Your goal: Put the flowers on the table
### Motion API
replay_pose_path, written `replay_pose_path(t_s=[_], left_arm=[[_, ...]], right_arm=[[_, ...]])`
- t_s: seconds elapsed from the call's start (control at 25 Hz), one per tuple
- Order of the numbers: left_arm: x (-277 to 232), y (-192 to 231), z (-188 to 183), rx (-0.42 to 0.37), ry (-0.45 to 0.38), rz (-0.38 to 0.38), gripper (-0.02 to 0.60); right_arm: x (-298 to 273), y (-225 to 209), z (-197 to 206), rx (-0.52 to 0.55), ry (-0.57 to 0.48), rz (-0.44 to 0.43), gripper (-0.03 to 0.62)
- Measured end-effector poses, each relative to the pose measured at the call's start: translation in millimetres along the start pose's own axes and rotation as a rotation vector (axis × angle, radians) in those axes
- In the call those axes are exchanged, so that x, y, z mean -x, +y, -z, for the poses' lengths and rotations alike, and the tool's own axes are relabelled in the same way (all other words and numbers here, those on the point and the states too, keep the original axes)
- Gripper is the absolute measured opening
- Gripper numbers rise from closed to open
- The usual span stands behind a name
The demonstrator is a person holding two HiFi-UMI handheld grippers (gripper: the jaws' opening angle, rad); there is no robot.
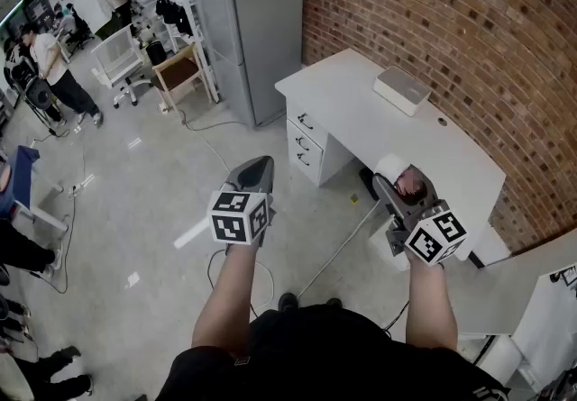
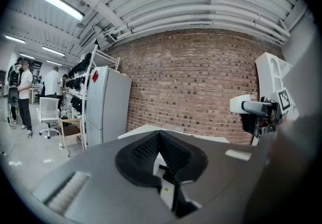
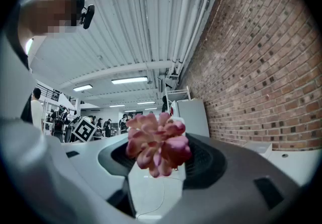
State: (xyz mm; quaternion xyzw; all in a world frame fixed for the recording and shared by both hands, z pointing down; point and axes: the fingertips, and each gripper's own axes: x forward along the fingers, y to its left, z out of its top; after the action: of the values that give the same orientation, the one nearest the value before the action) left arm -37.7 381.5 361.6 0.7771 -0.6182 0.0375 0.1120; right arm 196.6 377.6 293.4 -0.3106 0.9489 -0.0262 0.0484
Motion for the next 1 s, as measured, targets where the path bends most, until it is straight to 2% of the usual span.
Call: replay_pose_path(t_s=[0.36, 0.64, 1.0], left_arm=[[17.0, 22.8, -11.6, -0.017, -0.033, 0.010, 0.011], [44.7, 66.2, -5.1, 0.004, -0.049, -0.050, 0.011], [61.0, 104.7, 17.8, 0.031, -0.011, -0.090, 0.011]], right_arm=[[-40.4, 30.1, 7.0, -0.018, 0.017, -0.059, 0.250], [-69.0, 54.7, 13.8, -0.035, 0.011, -0.086, 0.250], [-73.1, 75.0, 46.0, -0.060, 0.039, -0.084, 0.250]])
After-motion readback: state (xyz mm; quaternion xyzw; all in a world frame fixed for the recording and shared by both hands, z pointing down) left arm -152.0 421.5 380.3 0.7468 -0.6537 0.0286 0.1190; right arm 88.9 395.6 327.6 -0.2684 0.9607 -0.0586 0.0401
